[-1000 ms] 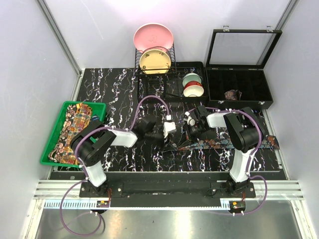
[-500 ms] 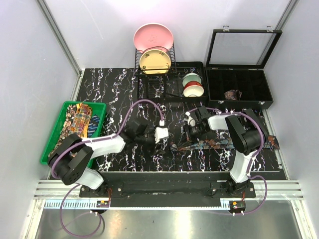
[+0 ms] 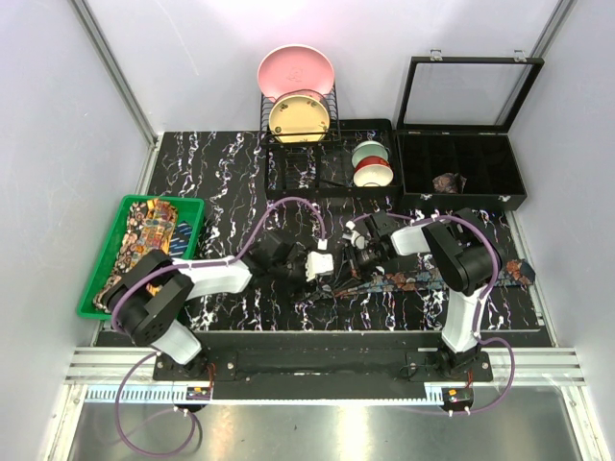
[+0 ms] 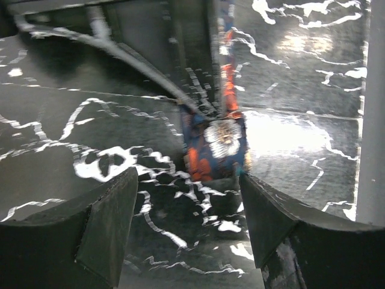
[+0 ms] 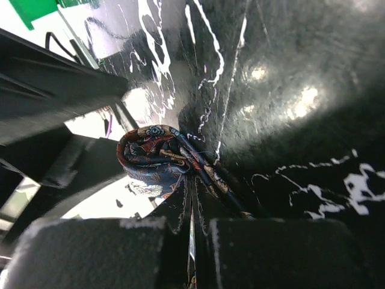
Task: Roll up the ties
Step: Roll the tie at the center of the board.
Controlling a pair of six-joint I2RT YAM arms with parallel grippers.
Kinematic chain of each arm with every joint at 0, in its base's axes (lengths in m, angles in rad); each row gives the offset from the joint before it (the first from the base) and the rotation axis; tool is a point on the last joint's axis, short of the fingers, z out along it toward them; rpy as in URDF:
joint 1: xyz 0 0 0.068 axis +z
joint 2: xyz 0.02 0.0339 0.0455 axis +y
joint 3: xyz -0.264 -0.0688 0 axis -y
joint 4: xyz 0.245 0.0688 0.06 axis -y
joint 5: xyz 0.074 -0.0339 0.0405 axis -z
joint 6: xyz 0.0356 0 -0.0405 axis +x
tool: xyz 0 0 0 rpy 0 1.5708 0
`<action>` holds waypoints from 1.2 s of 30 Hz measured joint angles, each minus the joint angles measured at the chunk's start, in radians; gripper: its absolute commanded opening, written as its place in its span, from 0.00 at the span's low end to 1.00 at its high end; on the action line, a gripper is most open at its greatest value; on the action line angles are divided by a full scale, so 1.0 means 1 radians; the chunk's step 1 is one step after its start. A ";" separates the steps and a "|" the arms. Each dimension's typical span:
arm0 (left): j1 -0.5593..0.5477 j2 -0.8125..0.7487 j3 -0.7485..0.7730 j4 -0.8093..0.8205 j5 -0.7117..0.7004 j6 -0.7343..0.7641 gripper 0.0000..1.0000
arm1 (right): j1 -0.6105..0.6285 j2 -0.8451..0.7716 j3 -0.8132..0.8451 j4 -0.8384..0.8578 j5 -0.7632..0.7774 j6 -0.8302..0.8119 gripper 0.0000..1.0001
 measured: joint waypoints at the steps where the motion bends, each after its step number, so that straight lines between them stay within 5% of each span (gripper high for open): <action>1: -0.005 0.005 0.000 -0.002 0.004 0.002 0.72 | 0.000 0.003 0.000 0.005 -0.006 0.002 0.00; 8: -0.048 0.009 -0.029 0.024 0.026 -0.030 0.70 | 0.001 0.003 -0.014 0.037 -0.014 0.019 0.00; 17: -0.072 0.028 -0.028 0.108 0.003 -0.192 0.43 | 0.001 0.003 -0.025 0.063 -0.020 0.033 0.00; 25: -0.072 0.068 -0.023 0.163 -0.027 -0.262 0.28 | 0.001 0.001 -0.033 0.080 -0.023 0.041 0.00; 30: -0.099 0.070 0.019 0.093 -0.072 -0.241 0.18 | 0.001 -0.002 -0.031 0.077 -0.029 0.050 0.34; 36: -0.138 0.089 0.108 -0.061 -0.144 -0.183 0.13 | -0.013 -0.089 -0.028 -0.027 0.032 0.018 0.42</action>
